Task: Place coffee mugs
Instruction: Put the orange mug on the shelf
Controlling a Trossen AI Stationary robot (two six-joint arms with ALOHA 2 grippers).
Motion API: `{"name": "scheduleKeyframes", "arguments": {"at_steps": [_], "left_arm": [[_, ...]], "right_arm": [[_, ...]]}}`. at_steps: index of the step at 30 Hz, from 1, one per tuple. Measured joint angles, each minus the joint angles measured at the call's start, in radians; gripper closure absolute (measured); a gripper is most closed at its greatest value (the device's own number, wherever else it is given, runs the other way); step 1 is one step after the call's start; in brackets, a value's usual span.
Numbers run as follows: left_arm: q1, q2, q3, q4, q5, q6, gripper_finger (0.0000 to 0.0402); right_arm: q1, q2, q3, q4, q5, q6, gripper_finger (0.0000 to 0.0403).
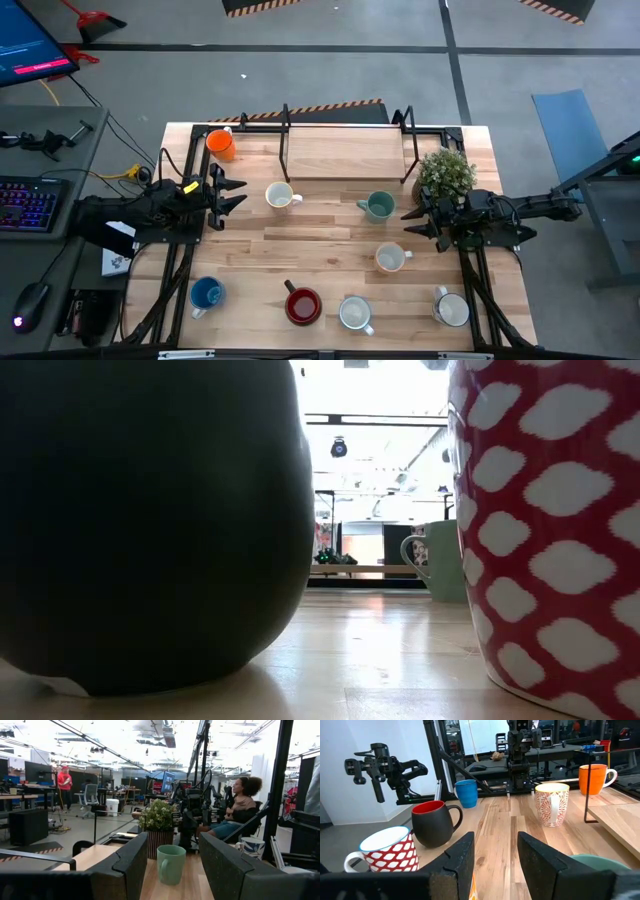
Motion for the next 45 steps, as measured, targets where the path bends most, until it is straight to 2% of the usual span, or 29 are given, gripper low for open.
{"name": "scheduleKeyframes", "arguments": {"at_steps": [3,13,24,28,32,40,43,45], "left_arm": [[0.000,0.000,0.000,0.000,0.000,0.000,0.0234],[0.000,0.000,0.000,0.000,0.000,0.000,0.0234],[0.000,0.000,0.000,0.000,0.000,0.000,0.0234],[0.000,0.000,0.000,0.000,0.000,0.000,0.0234],[0.000,0.000,0.000,0.007,0.000,-0.015,0.0234],[0.000,0.000,0.000,0.020,0.000,-0.236,0.0234],[0.000,0.000,0.000,0.041,-0.009,-0.253,0.0234],[0.000,0.000,0.000,0.068,-0.059,-0.254,0.0234]], "right_arm": [[0.000,0.000,0.000,0.001,0.031,0.000,0.0268],[0.000,0.000,0.000,-0.002,0.028,0.009,0.0268],[0.000,0.000,0.000,-0.001,0.042,0.405,0.0268],[0.000,0.000,0.000,0.001,0.106,0.494,0.0268],[0.000,0.000,0.000,0.014,0.186,0.509,0.0268],[0.000,0.000,0.000,0.046,0.404,0.512,0.0268],[0.000,0.000,0.000,0.065,0.475,0.554,0.0268],[0.000,0.000,0.000,0.073,0.511,0.584,0.0268]]}}
